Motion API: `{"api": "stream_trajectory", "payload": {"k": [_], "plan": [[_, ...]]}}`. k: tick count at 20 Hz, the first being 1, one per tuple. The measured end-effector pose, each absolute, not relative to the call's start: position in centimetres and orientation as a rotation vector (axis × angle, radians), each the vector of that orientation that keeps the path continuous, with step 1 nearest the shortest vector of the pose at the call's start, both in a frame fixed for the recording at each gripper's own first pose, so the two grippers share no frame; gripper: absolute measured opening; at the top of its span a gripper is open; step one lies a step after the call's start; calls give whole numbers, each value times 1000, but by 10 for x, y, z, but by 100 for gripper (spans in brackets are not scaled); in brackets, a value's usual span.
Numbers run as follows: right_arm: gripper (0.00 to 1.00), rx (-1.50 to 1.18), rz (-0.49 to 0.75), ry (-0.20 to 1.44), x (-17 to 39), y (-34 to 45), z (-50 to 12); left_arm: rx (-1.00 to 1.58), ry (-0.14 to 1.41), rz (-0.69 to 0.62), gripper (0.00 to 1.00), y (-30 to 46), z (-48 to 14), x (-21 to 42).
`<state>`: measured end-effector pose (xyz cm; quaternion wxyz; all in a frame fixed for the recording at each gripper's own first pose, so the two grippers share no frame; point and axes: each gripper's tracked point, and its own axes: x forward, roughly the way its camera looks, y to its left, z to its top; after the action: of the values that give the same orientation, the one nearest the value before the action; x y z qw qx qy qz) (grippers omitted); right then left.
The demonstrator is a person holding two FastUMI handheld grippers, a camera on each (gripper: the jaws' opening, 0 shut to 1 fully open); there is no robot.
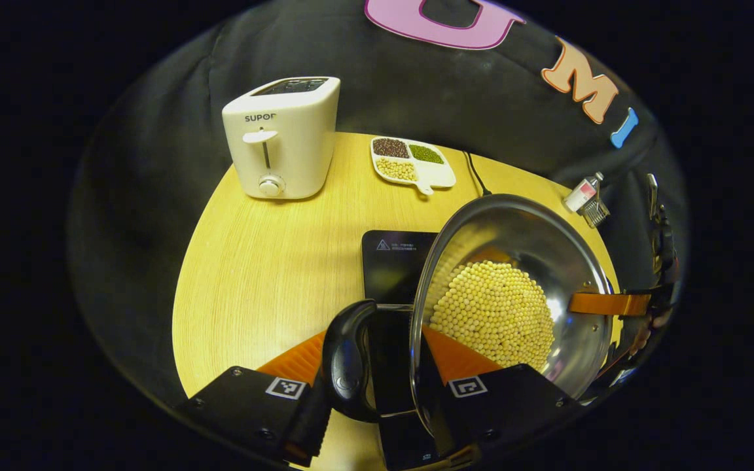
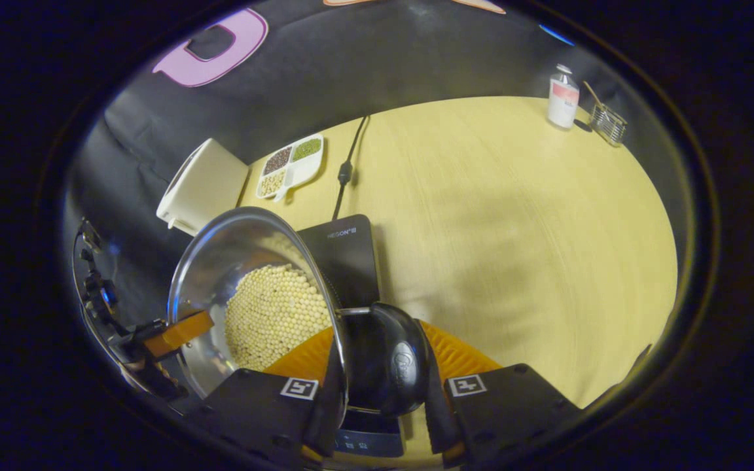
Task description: First push the handle of the pot to place it horizontally, then grasp the pot with both hands and set it on the induction cooktop.
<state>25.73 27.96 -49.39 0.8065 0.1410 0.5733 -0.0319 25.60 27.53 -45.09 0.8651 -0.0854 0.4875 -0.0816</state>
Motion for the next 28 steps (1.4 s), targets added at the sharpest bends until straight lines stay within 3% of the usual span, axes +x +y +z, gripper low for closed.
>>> {"api": "stream_trajectory", "payload": {"k": [2, 3, 4, 5, 6, 7, 11, 21, 22, 24, 27, 28], "plan": [[57, 289, -84, 1196, 260, 280, -492, -160, 1021, -166, 69, 273, -449, 254], [55, 289, -90, 1179, 262, 279, -488, -148, 1019, -159, 70, 274, -448, 255], [58, 293, -90, 1169, 262, 278, -485, -138, 1015, -149, 76, 275, -447, 253], [68, 294, -88, 1162, 262, 277, -481, -133, 1005, -137, 79, 276, -445, 253], [73, 293, -87, 1154, 261, 275, -478, -127, 989, -124, 74, 278, -441, 254], [82, 288, -87, 1143, 261, 273, -474, -122, 968, -109, 78, 281, -437, 255], [91, 280, -55, 1097, 255, 275, -455, -66, 883, -67, 98, 291, -414, 261], [94, 286, 72, 956, 233, 251, -394, -4, 747, 52, 98, 276, -337, 225], [98, 287, 82, 939, 227, 244, -386, -3, 733, 67, 98, 271, -326, 217], [94, 300, 98, 894, 214, 228, -367, -23, 709, 75, 98, 248, -307, 198], [98, 318, 124, 816, 189, 204, -340, -40, 688, 70, 98, 211, -285, 161], [93, 322, 132, 799, 178, 196, -333, -38, 668, 74, 98, 201, -275, 150]]}}
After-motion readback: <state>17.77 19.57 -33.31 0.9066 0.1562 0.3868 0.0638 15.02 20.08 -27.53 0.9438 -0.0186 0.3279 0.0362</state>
